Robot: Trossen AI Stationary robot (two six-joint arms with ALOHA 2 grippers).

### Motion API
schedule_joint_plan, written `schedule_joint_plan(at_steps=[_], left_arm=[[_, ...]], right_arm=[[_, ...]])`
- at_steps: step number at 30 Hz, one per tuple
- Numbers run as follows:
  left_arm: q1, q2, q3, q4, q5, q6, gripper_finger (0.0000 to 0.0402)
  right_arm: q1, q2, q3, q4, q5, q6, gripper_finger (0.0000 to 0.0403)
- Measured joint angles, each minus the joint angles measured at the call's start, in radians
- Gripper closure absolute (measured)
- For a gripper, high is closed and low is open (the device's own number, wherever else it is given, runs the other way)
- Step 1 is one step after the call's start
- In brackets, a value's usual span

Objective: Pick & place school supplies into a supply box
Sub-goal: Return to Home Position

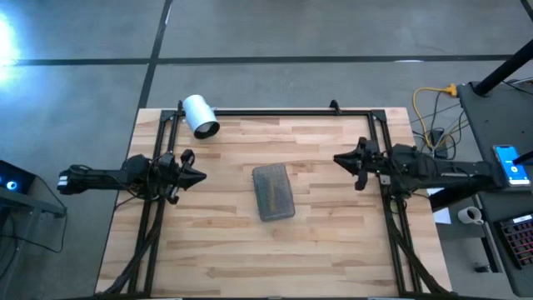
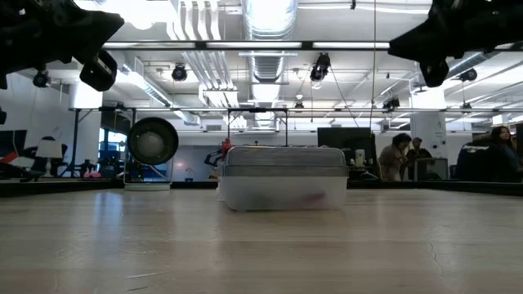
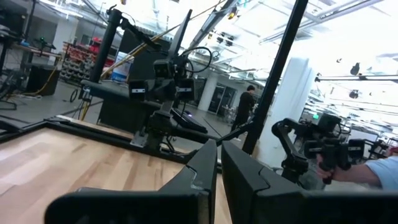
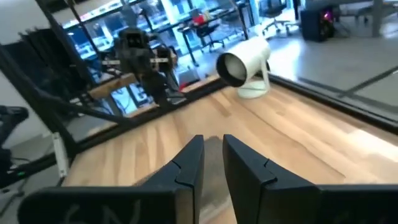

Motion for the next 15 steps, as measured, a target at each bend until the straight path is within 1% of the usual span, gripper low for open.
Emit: schedule_joint_plan(at_steps=[2, 4, 6, 12, 15], left_arm=[[0.000, 0.000, 0.000, 0.000, 0.000, 0.003, 0.0394], [0.000, 0.000, 0.000, 0.000, 0.000, 0.008, 0.0394], [0.000, 0.000, 0.000, 0.000, 0.000, 0.009, 0.0394], [0.000, 0.000, -0.001, 0.000, -0.001, 0.019, 0.0394], [0.000, 0.000, -0.001, 0.000, -0.009, 0.027, 0.0394]], right_arm=[[-0.001, -0.026, 0.006, -0.033, -0.017, 0.006, 0.0349], [0.002, -0.051, -0.016, 0.009, -0.042, -0.004, 0.0349], [0.002, -0.073, -0.063, 0.085, -0.070, -0.013, 0.0350], [0.002, -0.107, -0.239, 0.366, -0.080, -0.003, 0.0349], [0.002, -0.104, -0.283, 0.439, -0.081, -0.003, 0.0349]])
